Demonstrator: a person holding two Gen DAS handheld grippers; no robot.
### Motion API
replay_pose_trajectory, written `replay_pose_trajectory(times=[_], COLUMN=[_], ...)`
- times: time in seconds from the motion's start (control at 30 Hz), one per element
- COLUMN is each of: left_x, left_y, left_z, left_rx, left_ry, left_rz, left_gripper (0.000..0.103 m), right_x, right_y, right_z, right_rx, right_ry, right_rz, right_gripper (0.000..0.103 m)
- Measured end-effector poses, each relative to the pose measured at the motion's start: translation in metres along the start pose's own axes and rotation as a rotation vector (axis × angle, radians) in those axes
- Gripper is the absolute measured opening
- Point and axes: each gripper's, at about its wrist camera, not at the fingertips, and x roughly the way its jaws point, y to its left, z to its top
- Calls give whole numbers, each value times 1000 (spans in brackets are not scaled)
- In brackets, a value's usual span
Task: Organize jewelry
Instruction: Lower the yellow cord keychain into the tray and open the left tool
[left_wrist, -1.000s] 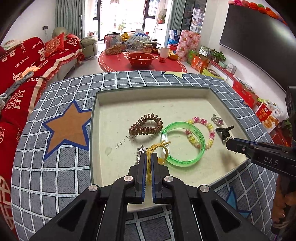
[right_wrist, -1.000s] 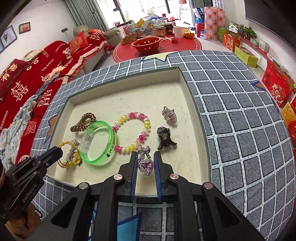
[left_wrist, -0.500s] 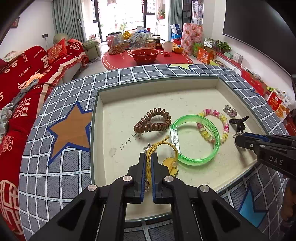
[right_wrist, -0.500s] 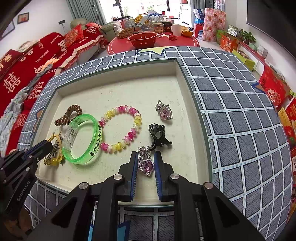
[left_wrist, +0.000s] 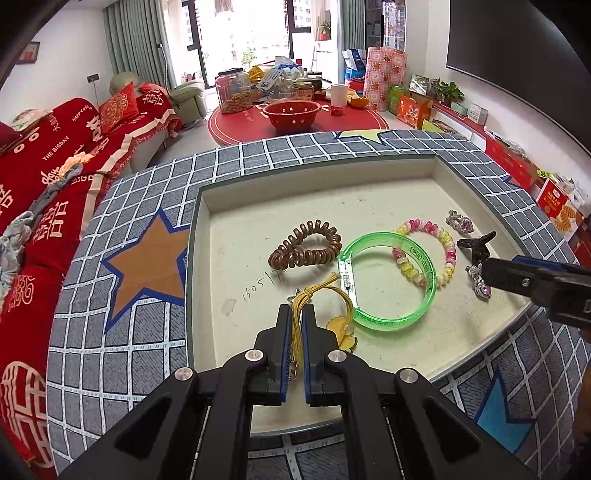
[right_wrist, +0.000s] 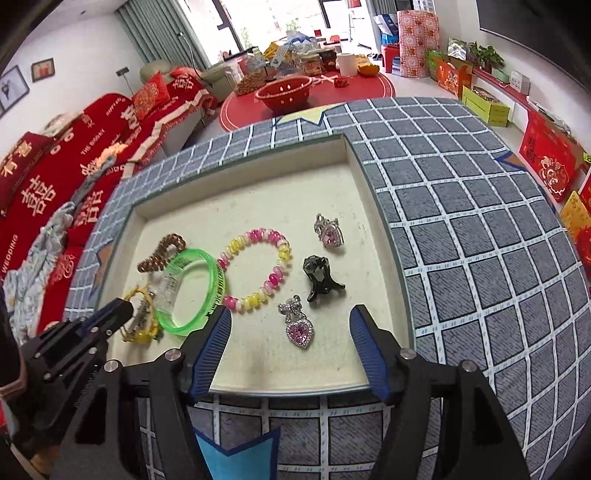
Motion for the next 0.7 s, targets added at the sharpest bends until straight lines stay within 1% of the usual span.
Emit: replay_pose_trajectory(times=[0.2, 0.43, 0.57, 0.7], left_x=[-6, -11, -15, -18], left_y=[0, 1, 0, -3], left_z=[2, 4, 6, 8], left_rx=[-6, -1, -3, 3], left_ry=[-17, -30, -34, -33], left_rz=[18, 43, 22, 19], left_gripper=[18, 18, 18, 18], right_x=[-19, -32, -37, -40], right_y=[2, 2, 2, 1], right_z=[-2, -6, -9, -13], right_rx=[5, 14, 14, 22], right_ry=[-42, -59, -64, -65], right_rz=[20, 39, 44, 49], right_gripper=[72, 72, 72, 72])
